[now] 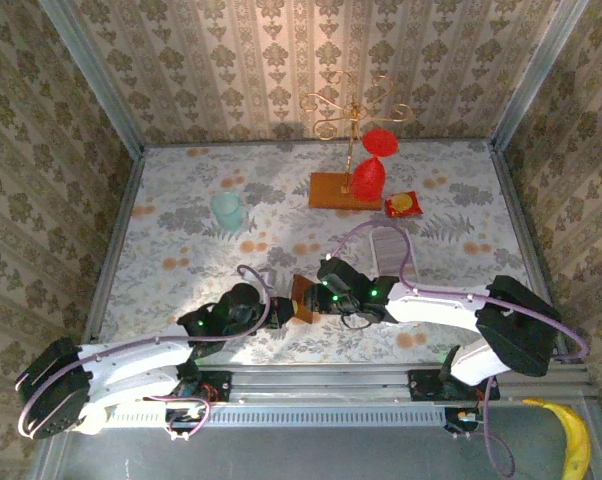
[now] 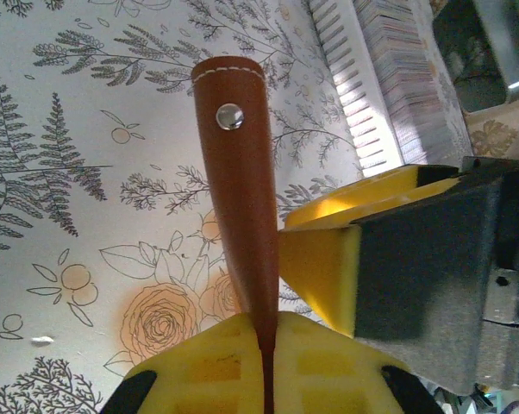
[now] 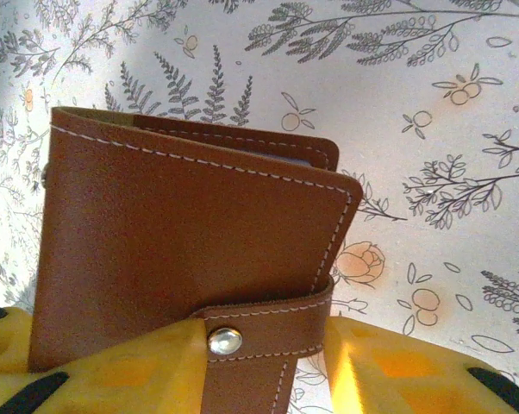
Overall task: Put the credit cards into the card holder
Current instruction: Open the button on the card holder.
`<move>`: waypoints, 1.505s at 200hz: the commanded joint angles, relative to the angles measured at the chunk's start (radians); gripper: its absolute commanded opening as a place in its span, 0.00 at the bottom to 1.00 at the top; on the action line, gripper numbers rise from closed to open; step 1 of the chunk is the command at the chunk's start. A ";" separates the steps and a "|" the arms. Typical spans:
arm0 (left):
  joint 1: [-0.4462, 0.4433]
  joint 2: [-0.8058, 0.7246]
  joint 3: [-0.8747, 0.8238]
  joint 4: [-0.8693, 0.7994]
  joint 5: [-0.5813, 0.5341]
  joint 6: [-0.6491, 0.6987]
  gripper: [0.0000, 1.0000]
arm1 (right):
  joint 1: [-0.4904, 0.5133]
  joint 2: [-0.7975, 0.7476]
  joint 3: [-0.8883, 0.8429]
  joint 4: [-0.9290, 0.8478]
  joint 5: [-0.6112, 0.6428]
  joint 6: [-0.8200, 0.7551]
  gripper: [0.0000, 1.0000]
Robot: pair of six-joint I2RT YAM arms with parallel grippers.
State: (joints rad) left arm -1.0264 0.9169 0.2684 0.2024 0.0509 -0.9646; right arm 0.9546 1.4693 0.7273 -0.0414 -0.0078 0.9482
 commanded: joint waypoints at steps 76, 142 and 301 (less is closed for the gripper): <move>-0.007 -0.069 -0.001 0.059 -0.009 0.001 0.00 | 0.015 -0.018 -0.016 0.116 -0.044 0.064 0.47; -0.006 -0.108 -0.020 0.049 -0.025 -0.011 0.00 | 0.015 -0.107 -0.064 0.163 -0.039 0.073 0.54; -0.005 -0.178 -0.038 0.039 -0.037 -0.020 0.00 | 0.013 -0.017 -0.033 -0.150 0.205 0.078 0.12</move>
State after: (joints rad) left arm -1.0271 0.7696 0.2283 0.1829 0.0216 -0.9730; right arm 0.9798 1.4242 0.7105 -0.0257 0.0746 1.0214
